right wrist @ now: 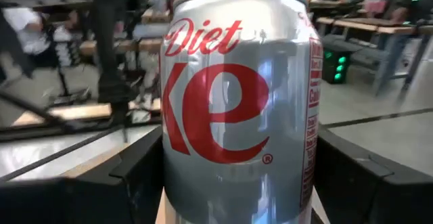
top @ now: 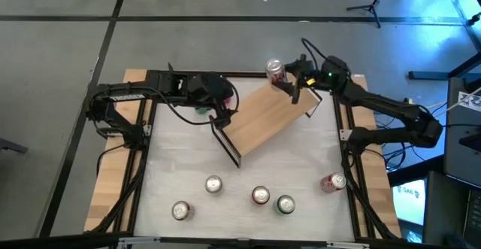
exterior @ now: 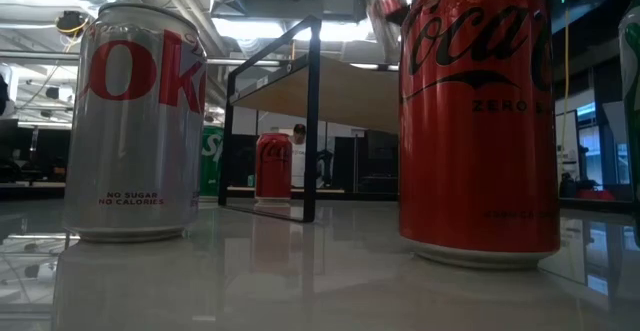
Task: Place canned beverage on shelf
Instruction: Put the left silver soda can on the shelf
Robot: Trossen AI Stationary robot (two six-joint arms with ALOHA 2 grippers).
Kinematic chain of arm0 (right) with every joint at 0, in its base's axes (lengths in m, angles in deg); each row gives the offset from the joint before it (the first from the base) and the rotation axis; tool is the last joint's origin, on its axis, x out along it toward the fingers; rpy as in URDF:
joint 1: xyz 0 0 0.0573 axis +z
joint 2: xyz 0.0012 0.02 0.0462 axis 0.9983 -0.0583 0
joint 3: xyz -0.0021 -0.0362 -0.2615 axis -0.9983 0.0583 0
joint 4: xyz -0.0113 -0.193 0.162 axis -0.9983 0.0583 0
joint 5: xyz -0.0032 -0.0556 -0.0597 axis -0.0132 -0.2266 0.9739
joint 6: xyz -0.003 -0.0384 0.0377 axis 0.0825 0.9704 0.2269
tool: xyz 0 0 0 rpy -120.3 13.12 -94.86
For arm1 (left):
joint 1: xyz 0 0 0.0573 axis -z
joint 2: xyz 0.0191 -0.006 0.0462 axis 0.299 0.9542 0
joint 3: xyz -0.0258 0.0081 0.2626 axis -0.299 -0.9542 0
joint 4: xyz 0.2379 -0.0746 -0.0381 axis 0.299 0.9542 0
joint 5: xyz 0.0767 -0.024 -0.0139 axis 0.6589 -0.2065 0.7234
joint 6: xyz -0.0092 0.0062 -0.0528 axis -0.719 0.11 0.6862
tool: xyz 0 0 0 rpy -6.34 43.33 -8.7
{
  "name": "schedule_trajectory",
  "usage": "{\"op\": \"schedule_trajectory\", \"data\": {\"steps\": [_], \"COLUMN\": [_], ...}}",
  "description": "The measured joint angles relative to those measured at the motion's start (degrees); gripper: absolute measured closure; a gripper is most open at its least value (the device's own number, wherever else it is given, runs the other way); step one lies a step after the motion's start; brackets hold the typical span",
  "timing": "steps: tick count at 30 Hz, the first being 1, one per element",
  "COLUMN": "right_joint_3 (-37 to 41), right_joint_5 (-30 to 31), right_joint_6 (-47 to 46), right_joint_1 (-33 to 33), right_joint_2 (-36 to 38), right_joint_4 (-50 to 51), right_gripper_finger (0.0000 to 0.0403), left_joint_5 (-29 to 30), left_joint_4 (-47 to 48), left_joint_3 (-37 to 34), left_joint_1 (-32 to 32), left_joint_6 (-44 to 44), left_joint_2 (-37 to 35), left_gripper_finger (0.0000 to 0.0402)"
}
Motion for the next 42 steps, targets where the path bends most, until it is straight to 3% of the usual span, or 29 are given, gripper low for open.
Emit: {"op": "schedule_trajectory", "data": {"steps": [4,10,21,42], "right_joint_3": [7.57,13.58,16.76,17.66], "right_joint_5": [2.52,3.7,9.81,8.66], "right_joint_6": [-2.96,-3.07,-1.75,-1.35], "right_joint_1": [-2.98,-5.45,-6.13,-6.09], "right_joint_2": [-0.07,-0.15,-3.86,-6.52], "right_joint_4": [-13.79,-21.54,-23.41,-23.5], "right_gripper_finger": [0.011,0.011,0.011,0.0109], "left_joint_5": [0.05,0.04,0.05,-0.09], "left_joint_4": [-1.8,-2.05,-2.82,-2.78], "left_joint_3": [0.0,-0.02,-0.02,-0.02], "left_joint_1": [-0.02,-0.02,-0.04,-0.04], "left_joint_6": [1.22,1.76,1.89,1.83], "left_joint_2": [0.0,0.0,0.0,0.0], "left_gripper_finger": [0.0072,0.0071,0.0072,0.0072]}}
